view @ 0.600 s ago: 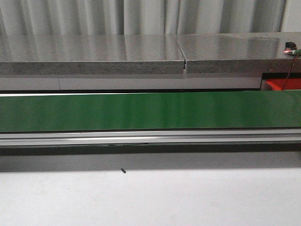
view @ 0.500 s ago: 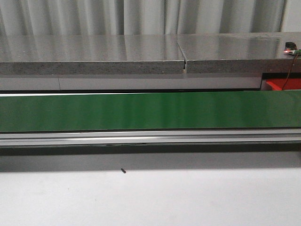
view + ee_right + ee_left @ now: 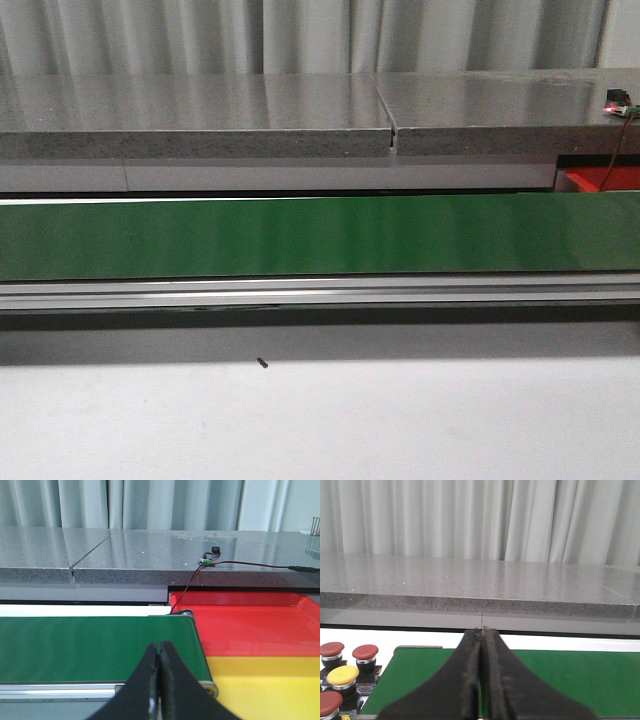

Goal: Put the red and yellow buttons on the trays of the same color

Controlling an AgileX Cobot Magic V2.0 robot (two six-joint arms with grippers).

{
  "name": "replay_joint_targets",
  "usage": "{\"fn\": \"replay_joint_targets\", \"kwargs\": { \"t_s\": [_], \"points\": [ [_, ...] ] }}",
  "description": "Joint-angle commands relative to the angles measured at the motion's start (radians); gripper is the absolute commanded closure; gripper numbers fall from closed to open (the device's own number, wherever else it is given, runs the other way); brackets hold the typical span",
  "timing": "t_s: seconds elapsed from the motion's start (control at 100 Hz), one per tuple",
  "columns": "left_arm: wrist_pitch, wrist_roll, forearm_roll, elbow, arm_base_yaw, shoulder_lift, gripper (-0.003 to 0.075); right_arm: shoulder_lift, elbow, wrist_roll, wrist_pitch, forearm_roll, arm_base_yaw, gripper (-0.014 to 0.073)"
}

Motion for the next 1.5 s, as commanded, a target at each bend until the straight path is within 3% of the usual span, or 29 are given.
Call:
{"fn": "replay_joint_targets", "kwargs": {
  "t_s": [0.0,0.22,0.4,0.59,0.74,0.88,1.08,1.18,1.38,1.49],
  "points": [
    [-0.077,-0.004,-0.009,0.033,0.003,-0.031,0.0741,-0.019,-0.017,-0.003,-0.078,-0.012,-0.005,0.0652],
    [-0.048,-0.004,-0.009,0.007,0.003,-0.031,0.0741,-0.019,-0.017,-0.003,-0.078,-0.012,-0.005,0.0652],
    [0.153,-0.004,0.000,-0.122,0.003,0.044,0.0741,-0.019,-0.017,-0.003,-0.078,-0.012,-0.005,0.0652],
    [0.193,-0.004,0.014,-0.260,0.003,0.236,0.0741,-0.019,-0.017,-0.003,-0.078,-0.012,-0.005,0.0652],
    [0.339,-0.004,0.016,-0.388,0.003,0.397,0.0741,-0.019,-0.017,-0.003,-0.078,-0.012,-0.005,0.0652],
    [0.379,-0.004,0.030,-0.486,0.001,0.541,0.0741,-0.019,-0.017,-0.003,-0.078,-0.012,-0.005,0.0652],
    [0.448,-0.004,0.150,-0.606,0.001,0.709,0.0734,-0.019,-0.017,-0.003,-0.078,-0.012,-0.005,0.0652],
    [0.478,-0.004,0.155,-0.672,0.001,0.780,0.0643,-0.019,-0.017,-0.003,-0.078,-0.012,-0.005,0.0652],
    [0.442,-0.004,0.120,-0.741,0.001,0.847,0.0248,-0.019,-0.017,-0.003,-0.078,-0.012,-0.005,0.0652],
    [0.478,-0.012,0.120,-0.774,0.001,0.866,0.0222,-0.019,-0.017,-0.003,-0.078,-0.012,-0.005,0.0652]
  ]
}}
